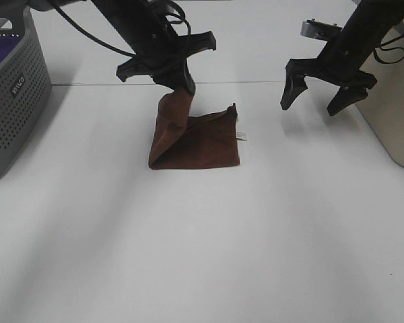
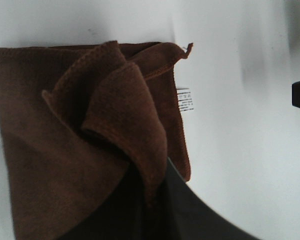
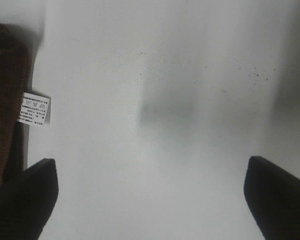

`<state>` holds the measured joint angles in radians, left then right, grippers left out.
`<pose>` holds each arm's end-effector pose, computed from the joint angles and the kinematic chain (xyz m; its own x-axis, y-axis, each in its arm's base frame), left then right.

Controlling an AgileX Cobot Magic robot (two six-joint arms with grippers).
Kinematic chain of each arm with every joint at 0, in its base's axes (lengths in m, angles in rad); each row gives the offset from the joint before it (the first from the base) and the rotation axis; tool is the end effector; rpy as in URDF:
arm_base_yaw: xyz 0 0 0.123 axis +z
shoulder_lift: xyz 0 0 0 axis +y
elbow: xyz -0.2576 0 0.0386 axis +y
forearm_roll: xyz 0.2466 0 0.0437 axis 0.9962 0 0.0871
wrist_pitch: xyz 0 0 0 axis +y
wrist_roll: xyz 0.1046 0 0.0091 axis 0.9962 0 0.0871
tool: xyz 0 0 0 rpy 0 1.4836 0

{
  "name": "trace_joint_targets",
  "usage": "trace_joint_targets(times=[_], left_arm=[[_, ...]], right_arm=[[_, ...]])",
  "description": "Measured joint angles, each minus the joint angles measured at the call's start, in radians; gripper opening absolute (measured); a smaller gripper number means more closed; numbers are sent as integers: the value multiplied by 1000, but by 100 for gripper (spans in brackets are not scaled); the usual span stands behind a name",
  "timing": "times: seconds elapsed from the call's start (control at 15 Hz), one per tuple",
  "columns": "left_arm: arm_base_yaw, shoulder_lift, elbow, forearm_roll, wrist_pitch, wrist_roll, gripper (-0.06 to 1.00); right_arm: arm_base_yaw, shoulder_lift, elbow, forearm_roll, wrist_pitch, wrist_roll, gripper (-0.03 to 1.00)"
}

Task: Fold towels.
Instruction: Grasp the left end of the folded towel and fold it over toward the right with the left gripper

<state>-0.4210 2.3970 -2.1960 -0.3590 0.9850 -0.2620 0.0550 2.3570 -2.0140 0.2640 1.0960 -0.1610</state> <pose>0.4568 -0.2382 0.1748 -0.9480 -0.0468 -0.3149 0.1042 0.8890 -0.4459 0.4780 0.0507 0.1365 -0.9666 -0.0903 -0.2398 -0.1440 0.9655 0.2168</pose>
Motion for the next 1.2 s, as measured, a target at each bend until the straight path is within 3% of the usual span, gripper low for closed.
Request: trace_joint_targets(times=[0.27, 0.67, 0.87, 1.0, 1.07, 1.2], left_arm=[[-43, 53, 0, -2, -157, -79, 3], [-55, 92, 0, -5, -146, -82, 13], [-55, 92, 0, -14, -151, -82, 31], [-55, 92, 0, -36, -175, -82, 51], [-55, 92, 0, -49, -209, -82, 69], [-54, 87, 0, -51, -220, -73, 75]], right_arm=[[0, 0, 0, 9, 3, 0, 96], [0, 0, 0, 11, 6, 0, 96], [0, 0, 0, 12, 11, 0, 96], [0, 0, 0, 12, 12, 0, 96], [0, 0, 0, 31, 16, 0, 96], [0, 0, 0, 88, 22, -19, 96]])
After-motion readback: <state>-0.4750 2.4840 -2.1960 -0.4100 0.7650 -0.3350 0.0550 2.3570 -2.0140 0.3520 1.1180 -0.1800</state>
